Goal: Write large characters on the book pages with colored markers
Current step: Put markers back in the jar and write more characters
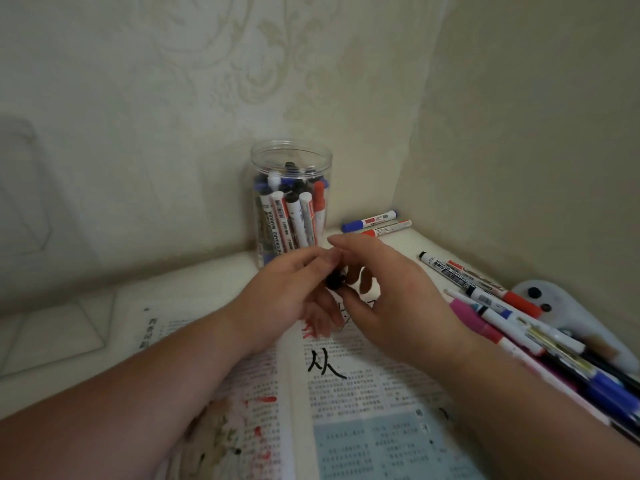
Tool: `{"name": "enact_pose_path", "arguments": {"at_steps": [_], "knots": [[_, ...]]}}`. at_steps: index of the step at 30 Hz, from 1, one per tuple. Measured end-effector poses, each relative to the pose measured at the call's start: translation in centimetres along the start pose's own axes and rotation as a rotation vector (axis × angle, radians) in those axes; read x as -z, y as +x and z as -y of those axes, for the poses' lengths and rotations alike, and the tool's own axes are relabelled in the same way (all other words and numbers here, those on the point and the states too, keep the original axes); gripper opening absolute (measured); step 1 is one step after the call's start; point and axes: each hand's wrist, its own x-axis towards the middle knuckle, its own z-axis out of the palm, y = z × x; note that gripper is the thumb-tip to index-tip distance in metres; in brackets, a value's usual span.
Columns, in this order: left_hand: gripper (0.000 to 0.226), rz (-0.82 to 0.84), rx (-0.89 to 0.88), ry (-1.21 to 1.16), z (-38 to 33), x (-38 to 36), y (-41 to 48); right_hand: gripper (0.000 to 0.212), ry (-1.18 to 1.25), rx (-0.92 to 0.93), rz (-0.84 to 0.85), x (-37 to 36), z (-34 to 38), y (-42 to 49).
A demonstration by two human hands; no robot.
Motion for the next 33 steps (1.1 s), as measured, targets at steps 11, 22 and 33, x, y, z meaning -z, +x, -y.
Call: {"name": "enact_pose_path", "arguments": {"at_steps": [11,22,33], "knots": [[0.021,0.122,-0.156,0.383,0.6,0.2,0.1,0.027,0.486,-0.446,-0.033,2.4,-1.6,-0.3],[0.021,0.151,-0.406,0.781,-0.8,-0.6,-0.8,0.024,0.803,-0.403,-0.032,2.0,0.2,-0.6],[0.033,0.027,-0.189,0.439,0.8,0.2,0.0,0.004,0.85,-0.72,0.334,3.4,-2.4,-0.7]]}}
